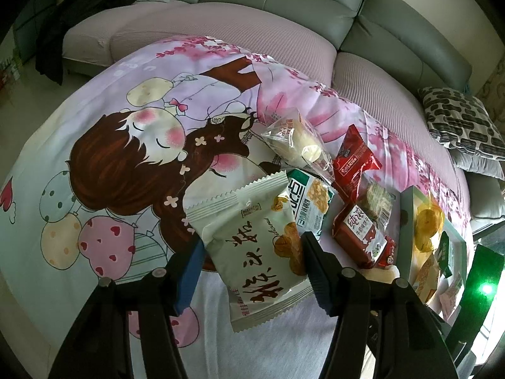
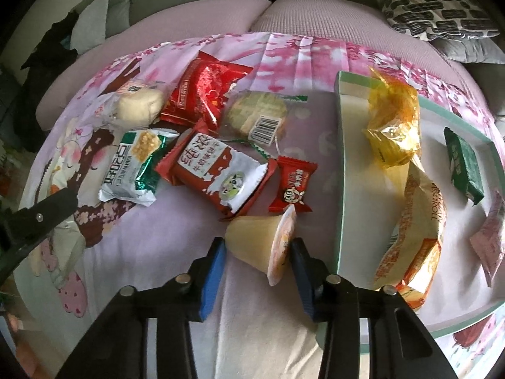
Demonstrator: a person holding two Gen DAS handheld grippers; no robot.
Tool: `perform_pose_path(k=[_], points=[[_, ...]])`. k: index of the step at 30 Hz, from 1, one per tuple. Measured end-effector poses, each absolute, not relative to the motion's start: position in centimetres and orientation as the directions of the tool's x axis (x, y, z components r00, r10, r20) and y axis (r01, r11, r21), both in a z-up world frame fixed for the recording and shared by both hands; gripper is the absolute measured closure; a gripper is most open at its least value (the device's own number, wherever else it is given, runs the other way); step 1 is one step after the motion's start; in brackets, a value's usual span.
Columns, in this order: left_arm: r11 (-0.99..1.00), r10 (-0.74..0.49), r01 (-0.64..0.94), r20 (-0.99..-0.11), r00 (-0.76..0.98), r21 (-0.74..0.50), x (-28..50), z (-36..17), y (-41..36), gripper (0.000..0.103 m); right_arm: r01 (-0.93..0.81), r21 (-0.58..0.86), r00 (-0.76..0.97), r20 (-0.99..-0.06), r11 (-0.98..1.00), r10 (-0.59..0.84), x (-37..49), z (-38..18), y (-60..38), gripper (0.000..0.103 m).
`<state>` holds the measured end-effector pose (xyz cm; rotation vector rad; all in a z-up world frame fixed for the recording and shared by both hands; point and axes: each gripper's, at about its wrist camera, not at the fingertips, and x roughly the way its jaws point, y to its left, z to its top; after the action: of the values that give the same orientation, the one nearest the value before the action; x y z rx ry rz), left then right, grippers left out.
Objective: Organize snacks
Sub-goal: 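Lower the right tool onto the yellow jelly cup and close on it, then carry the cracker bag with the left tool while the right carries the jelly cup into the tray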
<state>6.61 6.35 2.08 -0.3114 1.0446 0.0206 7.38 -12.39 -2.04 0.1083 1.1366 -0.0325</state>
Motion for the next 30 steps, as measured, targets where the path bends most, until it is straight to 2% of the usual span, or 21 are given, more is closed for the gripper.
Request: perform_pose_path(k=[15,16,17,18,30], points=[[0.958,-0.138,-0.145,-0.84,0.525,-0.248,6.4,2.8,6.2,0.04,0.098,0.097,0.488,-0.872,0.99,0.037,6.1,0.7,-13.1,0.063],[0.958,-0.139,-0.142,-0.837,0.529,-0.249,6.4,2.9,6.2,0.04,0.096,0.099,0.491,-0.87,0.99,0.04,6.0,0.9,-13.2,0.065],[0.958,-0.139,-0.14,-0.836,0.531,-0.249,6.4,3.0,6.2,0.04,0.094,0.1,0.495,-0.868,0.991,0.04,5.9,1.1,-13.2,0.074],[0.959,-0.139,-0.138,-0.836,0.532,-0.247,6.3,3.0,6.1,0.04,0.091,0.102,0.499,-0.865,0.991,0.043,6.1,1.2,-13.0,0.077],[0.961,-0.138,-0.134,-0.841,0.523,-0.242,6.5,2.8,5.8,0.04,0.086,0.121,0.453,-0.889,0.989,0.069,6.4,-0.3,-13.4,0.076]])
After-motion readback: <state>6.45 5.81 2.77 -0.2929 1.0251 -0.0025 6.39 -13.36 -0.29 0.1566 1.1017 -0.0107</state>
